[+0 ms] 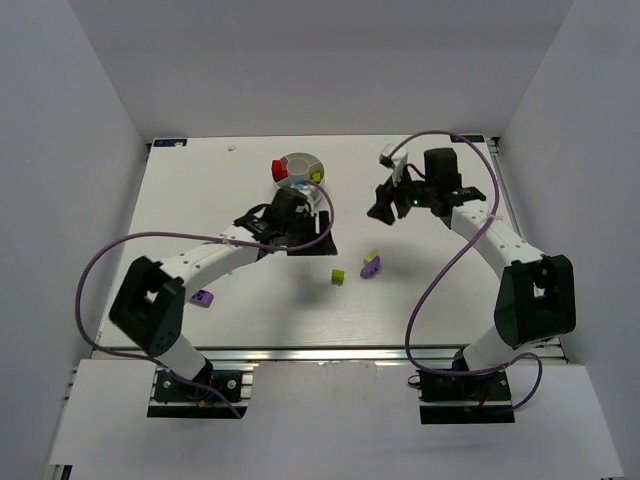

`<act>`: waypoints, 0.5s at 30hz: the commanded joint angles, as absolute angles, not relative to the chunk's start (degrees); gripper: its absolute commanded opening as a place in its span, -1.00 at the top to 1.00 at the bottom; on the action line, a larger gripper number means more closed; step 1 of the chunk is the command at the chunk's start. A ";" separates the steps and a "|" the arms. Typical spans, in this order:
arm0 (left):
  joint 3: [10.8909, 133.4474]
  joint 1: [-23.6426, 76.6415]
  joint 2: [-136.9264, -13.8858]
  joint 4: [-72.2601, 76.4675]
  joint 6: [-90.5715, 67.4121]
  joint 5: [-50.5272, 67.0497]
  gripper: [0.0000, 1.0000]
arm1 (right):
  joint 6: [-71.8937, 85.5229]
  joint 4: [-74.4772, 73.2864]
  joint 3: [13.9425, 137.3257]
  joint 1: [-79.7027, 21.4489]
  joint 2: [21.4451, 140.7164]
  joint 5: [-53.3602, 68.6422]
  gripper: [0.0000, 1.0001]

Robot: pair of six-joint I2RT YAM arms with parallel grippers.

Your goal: Sort the legos into containers by color

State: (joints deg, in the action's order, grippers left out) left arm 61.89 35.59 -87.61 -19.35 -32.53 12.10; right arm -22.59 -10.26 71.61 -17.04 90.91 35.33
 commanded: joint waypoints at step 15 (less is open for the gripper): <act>76.11 49.83 -105.73 -34.45 -39.11 -6.94 -0.43 | -16.44 -9.76 55.90 -13.10 76.82 39.73 -0.21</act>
State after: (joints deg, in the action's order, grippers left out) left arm 73.21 49.63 -105.86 -33.50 -38.09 -2.59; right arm -17.87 -11.88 57.08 -13.47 78.19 38.15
